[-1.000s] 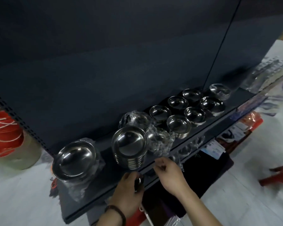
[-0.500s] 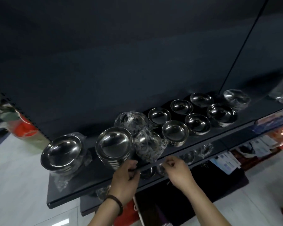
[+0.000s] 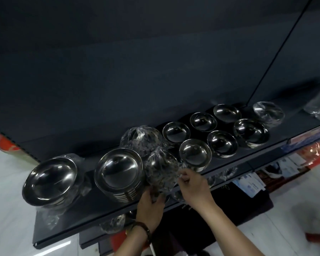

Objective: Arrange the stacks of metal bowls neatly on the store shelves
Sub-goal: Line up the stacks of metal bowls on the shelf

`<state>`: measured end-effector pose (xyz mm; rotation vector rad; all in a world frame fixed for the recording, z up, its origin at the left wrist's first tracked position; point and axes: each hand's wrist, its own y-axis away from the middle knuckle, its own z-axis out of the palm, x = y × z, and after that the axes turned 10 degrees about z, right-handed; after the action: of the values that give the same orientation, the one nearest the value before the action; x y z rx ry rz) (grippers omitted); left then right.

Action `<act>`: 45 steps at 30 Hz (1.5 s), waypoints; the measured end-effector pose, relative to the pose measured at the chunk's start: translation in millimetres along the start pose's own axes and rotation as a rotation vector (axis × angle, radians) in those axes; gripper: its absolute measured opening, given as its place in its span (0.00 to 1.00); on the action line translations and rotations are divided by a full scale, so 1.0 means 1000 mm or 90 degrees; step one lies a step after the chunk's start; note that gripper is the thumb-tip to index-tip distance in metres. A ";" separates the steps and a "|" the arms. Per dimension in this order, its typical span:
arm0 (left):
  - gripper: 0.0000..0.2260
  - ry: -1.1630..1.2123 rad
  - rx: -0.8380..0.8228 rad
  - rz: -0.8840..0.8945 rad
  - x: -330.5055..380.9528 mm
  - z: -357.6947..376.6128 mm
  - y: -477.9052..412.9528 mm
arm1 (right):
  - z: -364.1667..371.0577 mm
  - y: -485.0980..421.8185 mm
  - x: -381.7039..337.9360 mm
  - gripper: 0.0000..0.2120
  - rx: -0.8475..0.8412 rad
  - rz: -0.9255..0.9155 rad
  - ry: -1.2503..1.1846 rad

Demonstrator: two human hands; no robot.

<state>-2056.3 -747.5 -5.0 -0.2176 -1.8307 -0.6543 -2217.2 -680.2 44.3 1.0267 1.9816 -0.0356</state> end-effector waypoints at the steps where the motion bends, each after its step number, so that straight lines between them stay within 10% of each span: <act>1: 0.11 0.058 0.006 -0.050 0.003 0.005 -0.001 | 0.000 -0.009 -0.001 0.03 0.006 -0.007 0.000; 14: 0.16 0.230 0.198 -0.293 0.034 0.058 -0.033 | -0.038 -0.144 -0.061 0.05 -0.097 -0.153 0.063; 26: 0.09 0.267 0.332 -0.252 0.040 0.073 -0.043 | 0.001 -0.233 -0.134 0.06 -0.192 -0.173 0.290; 45: 0.10 0.170 0.349 -0.201 0.031 0.063 -0.036 | -0.003 -0.240 -0.136 0.10 -0.043 -0.290 0.414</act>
<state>-2135.1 -748.9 -2.5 0.5069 -1.7240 -0.3485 -2343.3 -925.0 60.9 0.5537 2.7572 0.1317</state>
